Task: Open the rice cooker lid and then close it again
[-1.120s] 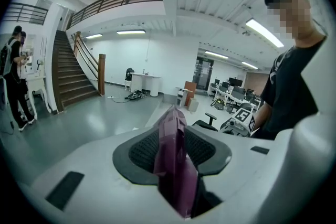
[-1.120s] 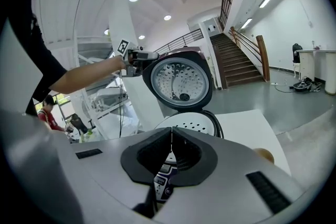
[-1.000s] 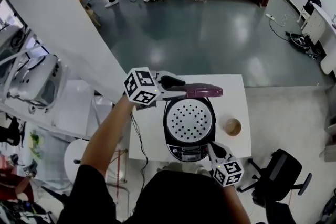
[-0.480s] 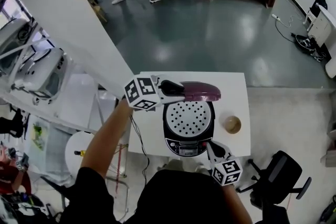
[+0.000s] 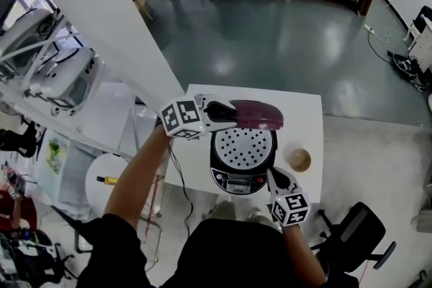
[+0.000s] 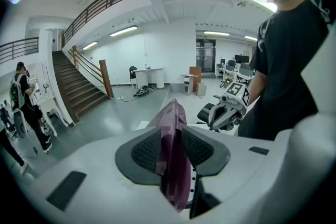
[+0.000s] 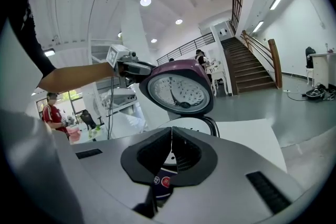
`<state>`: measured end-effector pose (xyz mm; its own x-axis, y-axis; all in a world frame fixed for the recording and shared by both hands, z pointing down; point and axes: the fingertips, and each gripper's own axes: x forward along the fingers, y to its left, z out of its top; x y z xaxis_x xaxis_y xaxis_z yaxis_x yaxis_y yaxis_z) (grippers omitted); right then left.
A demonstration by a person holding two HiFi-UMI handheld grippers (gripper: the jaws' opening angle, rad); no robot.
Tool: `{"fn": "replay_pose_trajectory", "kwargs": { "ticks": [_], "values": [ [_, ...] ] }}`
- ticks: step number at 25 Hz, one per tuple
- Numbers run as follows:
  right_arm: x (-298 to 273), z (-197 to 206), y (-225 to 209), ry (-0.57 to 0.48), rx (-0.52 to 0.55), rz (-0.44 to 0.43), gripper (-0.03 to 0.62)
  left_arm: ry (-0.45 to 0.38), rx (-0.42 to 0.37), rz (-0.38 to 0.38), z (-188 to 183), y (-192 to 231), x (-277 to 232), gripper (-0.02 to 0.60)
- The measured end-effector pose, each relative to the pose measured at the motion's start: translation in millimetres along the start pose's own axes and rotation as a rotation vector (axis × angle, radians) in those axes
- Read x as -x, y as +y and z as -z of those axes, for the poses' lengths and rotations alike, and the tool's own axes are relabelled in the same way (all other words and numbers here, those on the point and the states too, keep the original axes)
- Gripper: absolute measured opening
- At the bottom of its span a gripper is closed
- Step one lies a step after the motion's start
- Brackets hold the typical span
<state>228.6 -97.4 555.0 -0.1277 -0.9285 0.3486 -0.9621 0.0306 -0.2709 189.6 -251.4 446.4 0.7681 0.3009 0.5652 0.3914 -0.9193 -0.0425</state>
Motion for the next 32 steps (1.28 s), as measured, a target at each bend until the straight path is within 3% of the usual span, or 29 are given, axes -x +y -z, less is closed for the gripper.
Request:
{"fn": "replay_pose_trajectory", "kwargs": {
  "ticks": [9, 17, 22, 32],
  "values": [
    [-10, 6, -22, -0.021, -0.008, 0.013, 0.002, 0.031, 0.030, -0.074, 10, -12, -4, 0.150],
    [-11, 8, -9, -0.040, -0.010, 0.076, 0.002, -0.003, -0.034, -0.121, 17, -18, -3, 0.144],
    [-10, 7, -2, -0.056, -0.021, 0.155, 0.002, -0.009, -0.068, -0.104, 16, -23, -5, 0.126],
    [-8, 16, 17, -0.074, -0.036, 0.213, 0.002, 0.000, -0.106, -0.087, 25, -40, -10, 0.112]
  ]
}}
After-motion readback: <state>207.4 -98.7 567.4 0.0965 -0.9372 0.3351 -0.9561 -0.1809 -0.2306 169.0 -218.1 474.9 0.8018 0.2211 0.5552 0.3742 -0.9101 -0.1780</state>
